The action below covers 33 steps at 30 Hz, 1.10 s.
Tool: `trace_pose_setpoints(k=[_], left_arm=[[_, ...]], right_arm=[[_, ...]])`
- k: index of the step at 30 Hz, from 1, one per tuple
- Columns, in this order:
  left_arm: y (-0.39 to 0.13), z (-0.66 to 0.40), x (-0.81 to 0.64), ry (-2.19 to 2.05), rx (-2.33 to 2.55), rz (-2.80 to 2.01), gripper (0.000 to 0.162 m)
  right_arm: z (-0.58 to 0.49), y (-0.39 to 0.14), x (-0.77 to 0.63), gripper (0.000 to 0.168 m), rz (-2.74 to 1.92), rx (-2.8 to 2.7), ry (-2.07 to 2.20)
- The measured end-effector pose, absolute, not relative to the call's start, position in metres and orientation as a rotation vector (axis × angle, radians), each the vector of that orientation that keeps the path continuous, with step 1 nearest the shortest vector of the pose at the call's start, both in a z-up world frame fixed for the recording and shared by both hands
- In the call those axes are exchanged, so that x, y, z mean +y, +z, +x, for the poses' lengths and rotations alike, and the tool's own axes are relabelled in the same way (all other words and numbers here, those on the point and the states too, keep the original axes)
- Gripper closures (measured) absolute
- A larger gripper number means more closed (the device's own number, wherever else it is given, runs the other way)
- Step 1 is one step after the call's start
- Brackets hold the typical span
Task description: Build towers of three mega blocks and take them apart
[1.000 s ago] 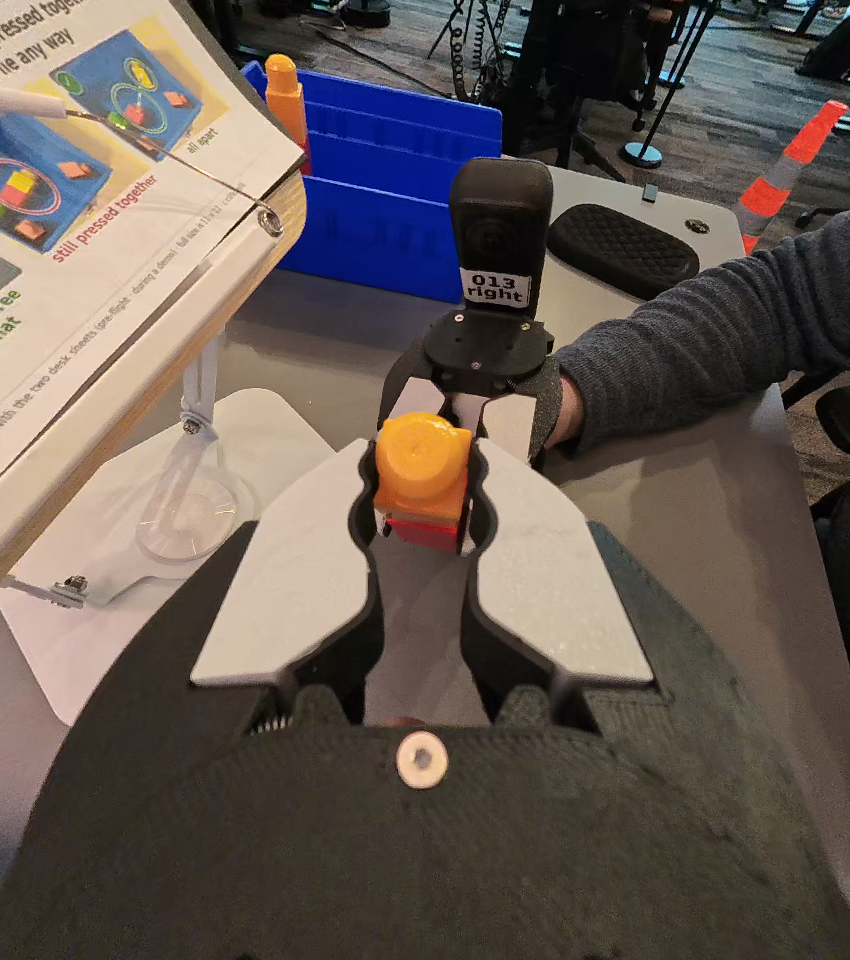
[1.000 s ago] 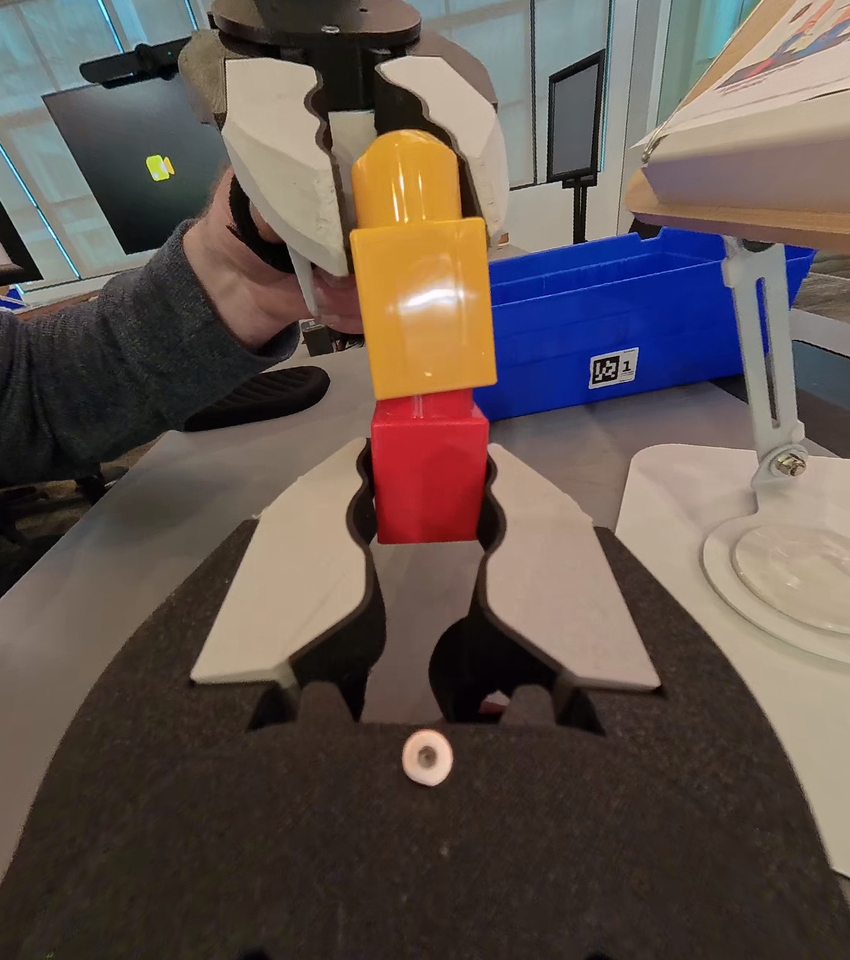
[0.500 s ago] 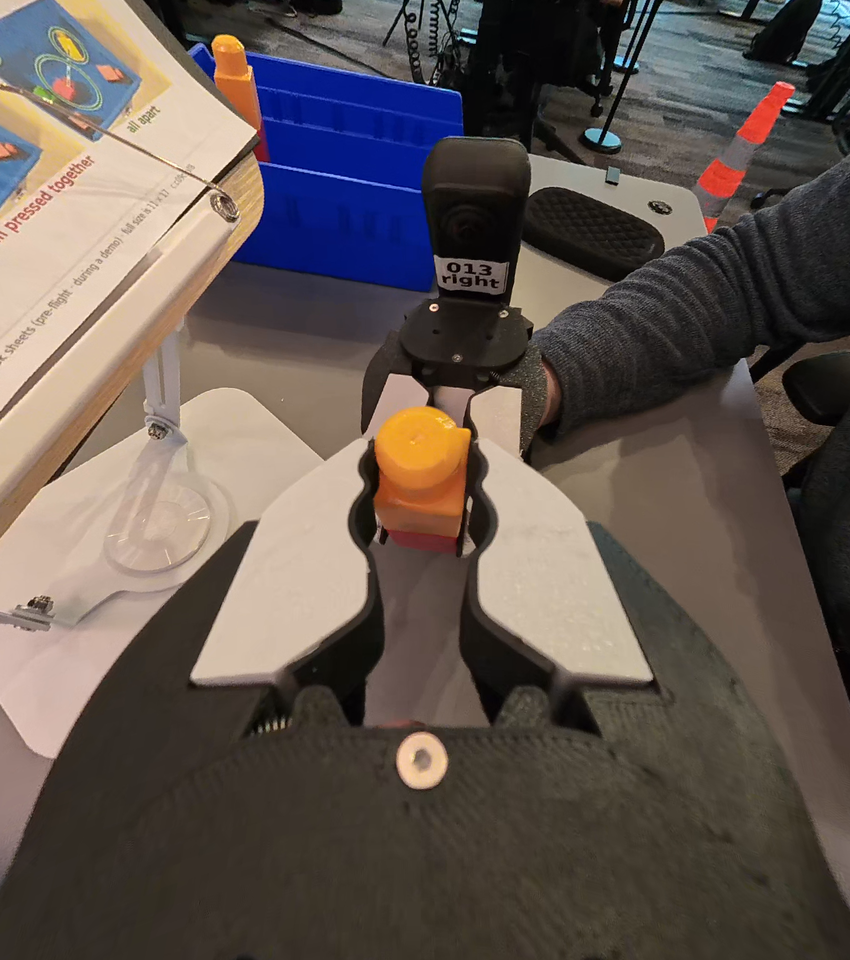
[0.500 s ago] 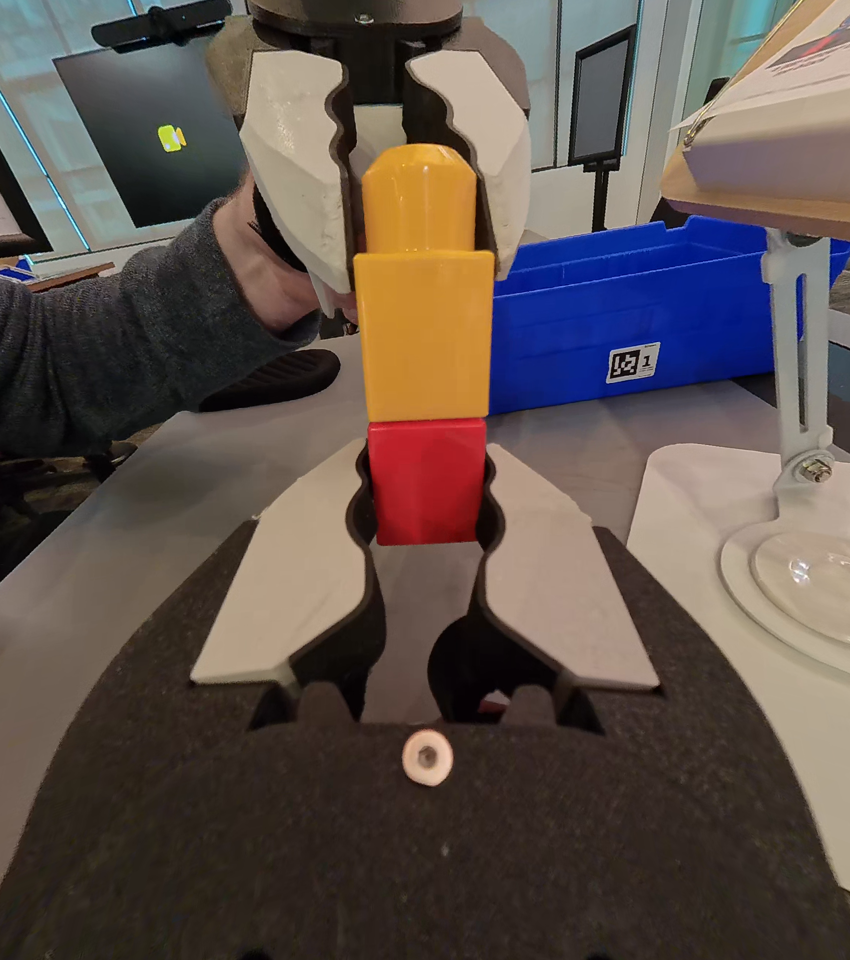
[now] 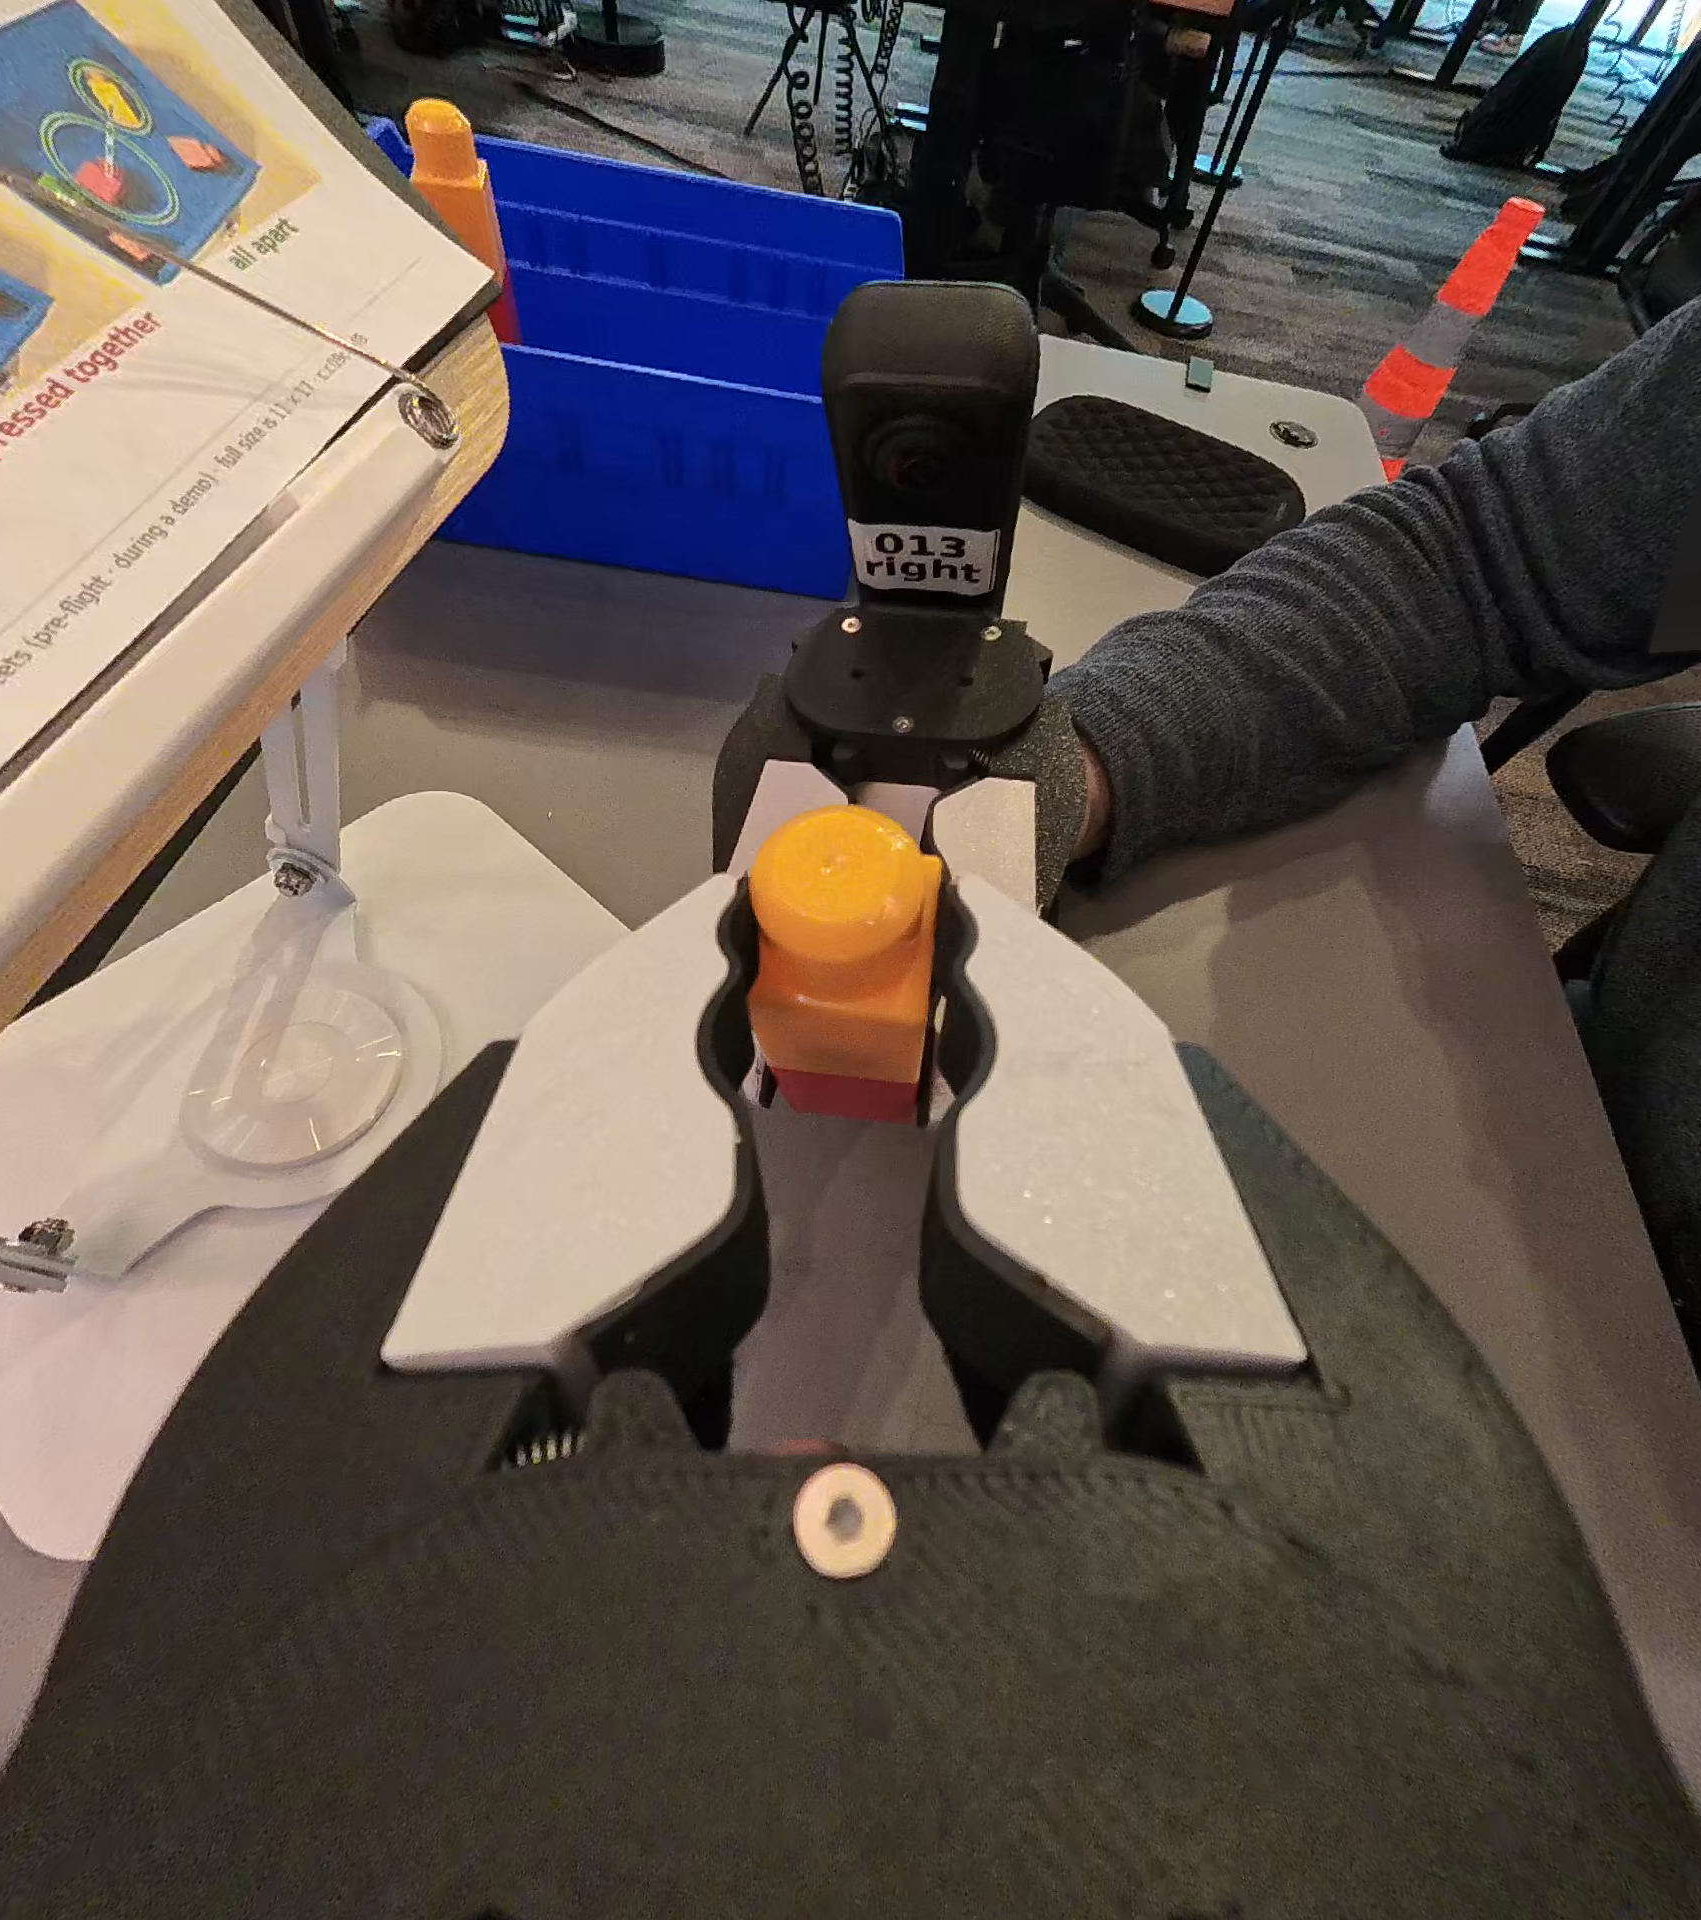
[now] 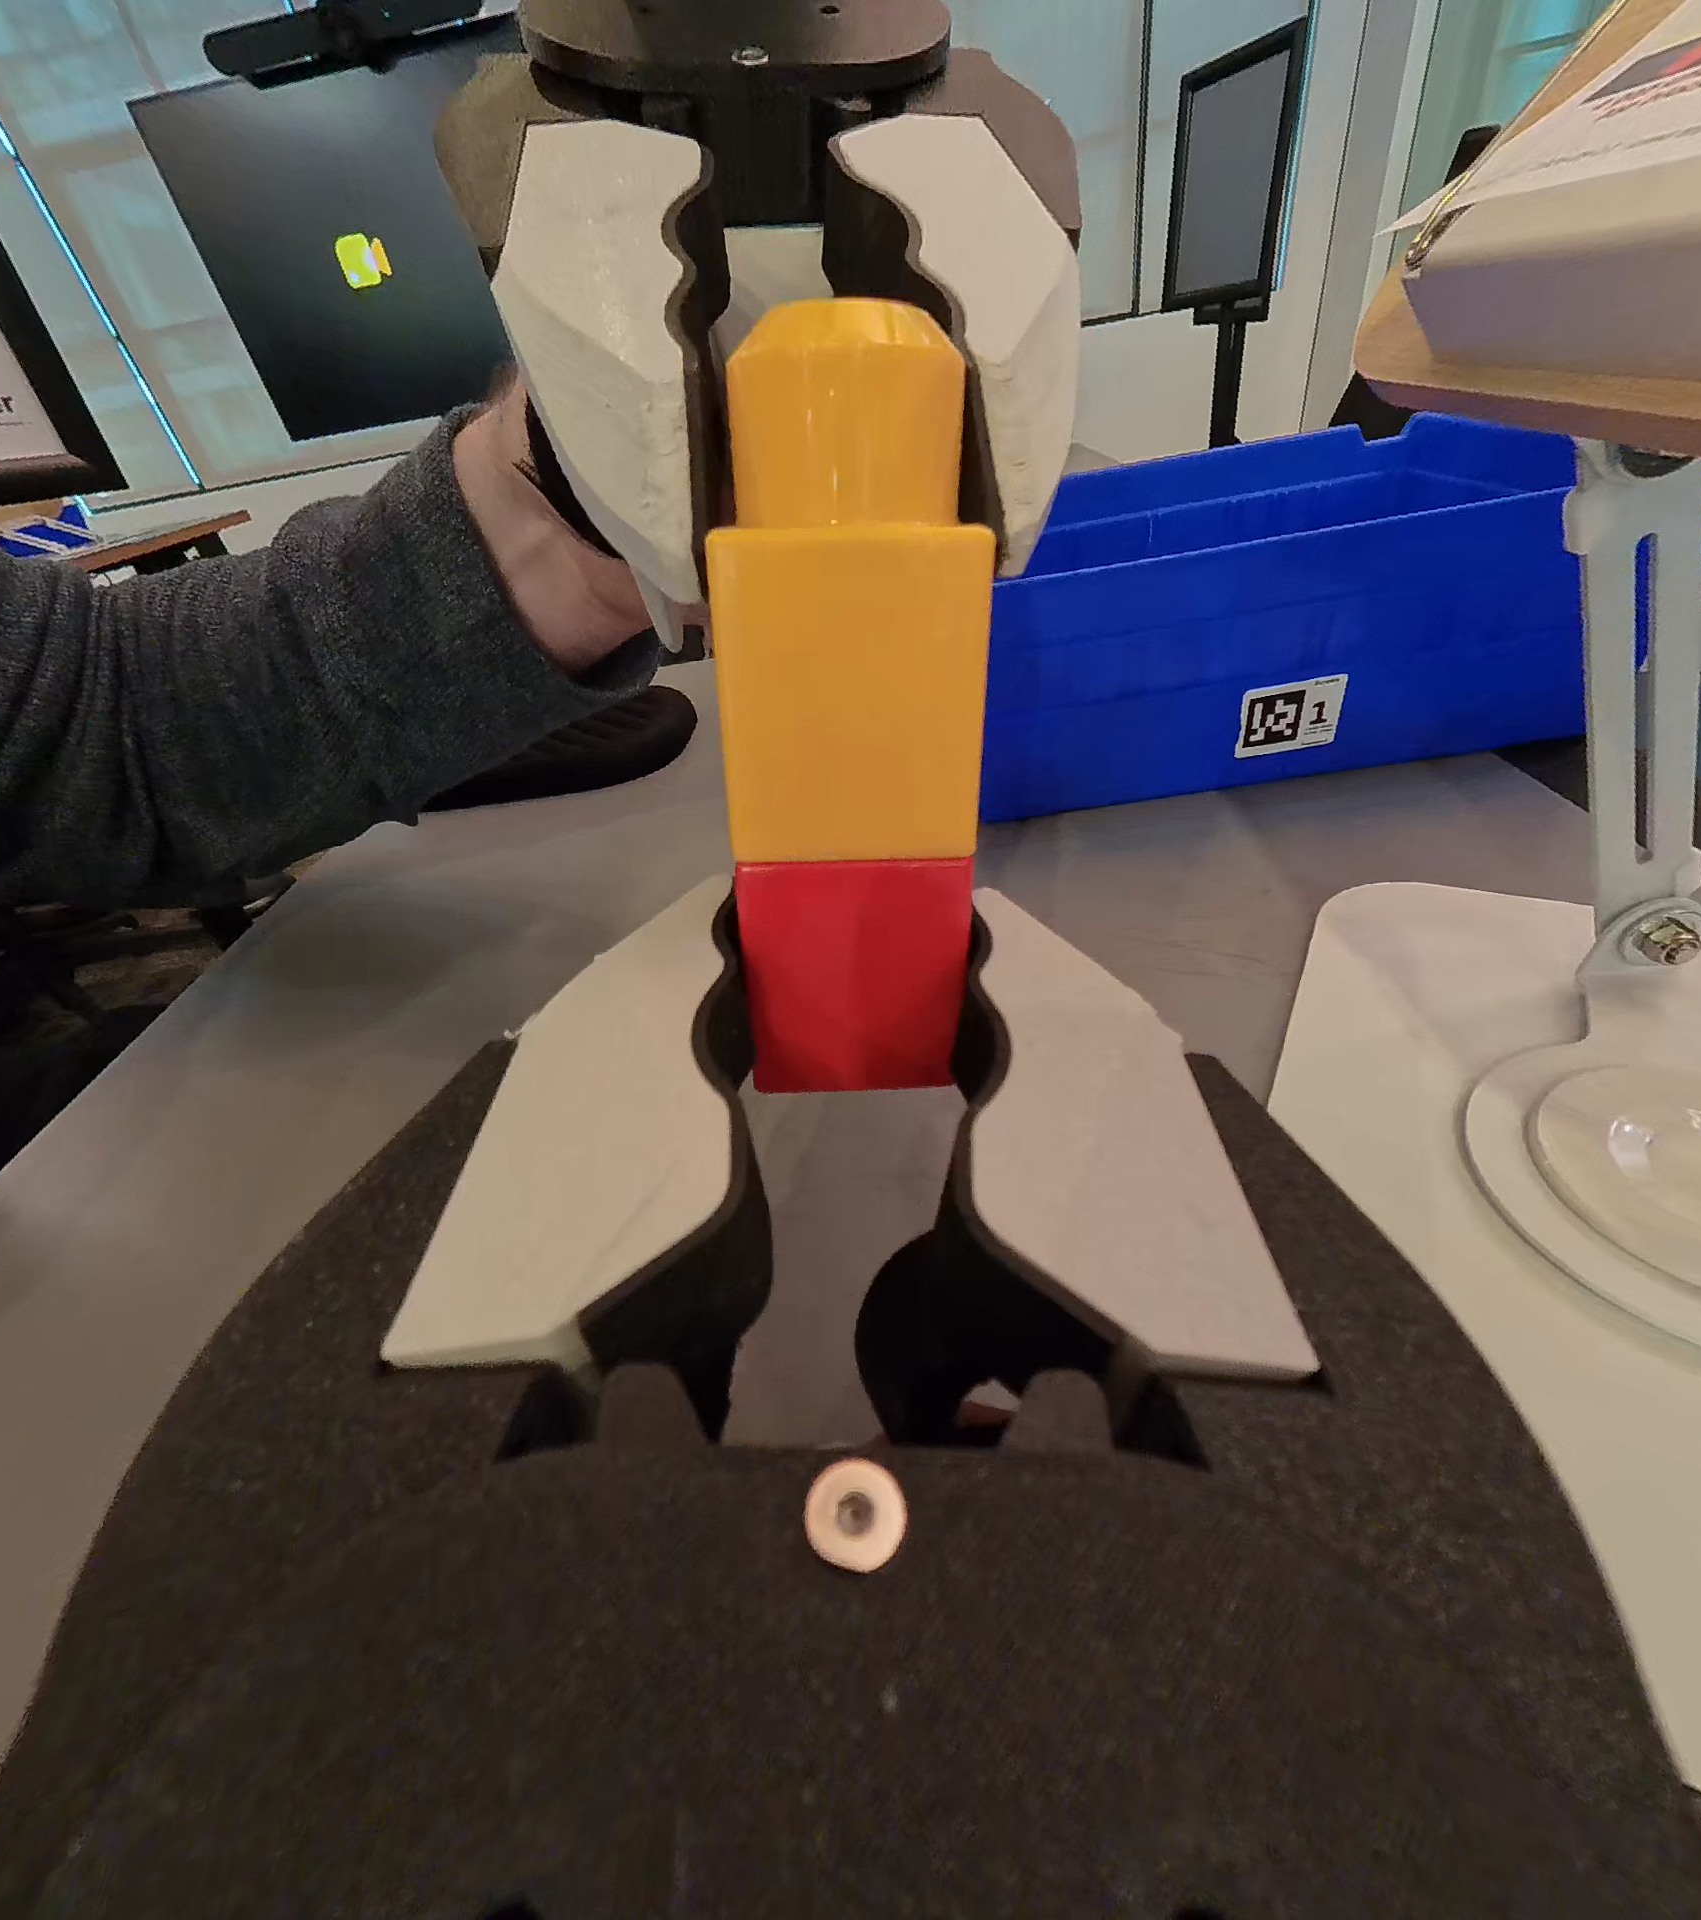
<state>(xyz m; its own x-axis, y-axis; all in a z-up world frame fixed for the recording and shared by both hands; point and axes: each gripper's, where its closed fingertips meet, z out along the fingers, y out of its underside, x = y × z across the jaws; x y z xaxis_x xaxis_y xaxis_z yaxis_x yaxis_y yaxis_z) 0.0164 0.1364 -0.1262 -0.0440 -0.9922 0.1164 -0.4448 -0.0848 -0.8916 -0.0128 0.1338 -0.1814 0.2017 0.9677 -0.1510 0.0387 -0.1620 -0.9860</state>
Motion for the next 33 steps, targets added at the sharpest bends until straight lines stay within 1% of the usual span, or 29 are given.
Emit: trace_pose_setpoints(k=[14,23,25,28,30,33], left_arm=[[-0.122,0.015,0.144,-1.111,1.444,-1.615,0.129],[-0.121,0.019,0.152,-1.225,1.229,-1.583,0.112],[-0.122,0.020,0.153,-1.219,1.217,-1.583,0.112],[-0.122,0.018,0.154,-1.228,1.202,-1.587,0.117],[-0.122,0.017,0.156,-1.236,1.185,-1.594,0.125],[-0.123,0.015,0.156,-1.238,1.187,-1.597,0.127]], right_arm=[[-0.010,-0.176,0.136,0.133,-1.436,-0.973,1.194],[0.000,-0.168,0.143,0.133,-1.422,-0.873,1.307],[0.000,-0.168,0.144,0.133,-1.422,-0.868,1.313],[-0.001,-0.169,0.143,0.133,-1.422,-0.878,1.306],[-0.002,-0.169,0.142,0.133,-1.423,-0.889,1.299],[-0.003,-0.170,0.141,0.133,-1.426,-0.896,1.292]])
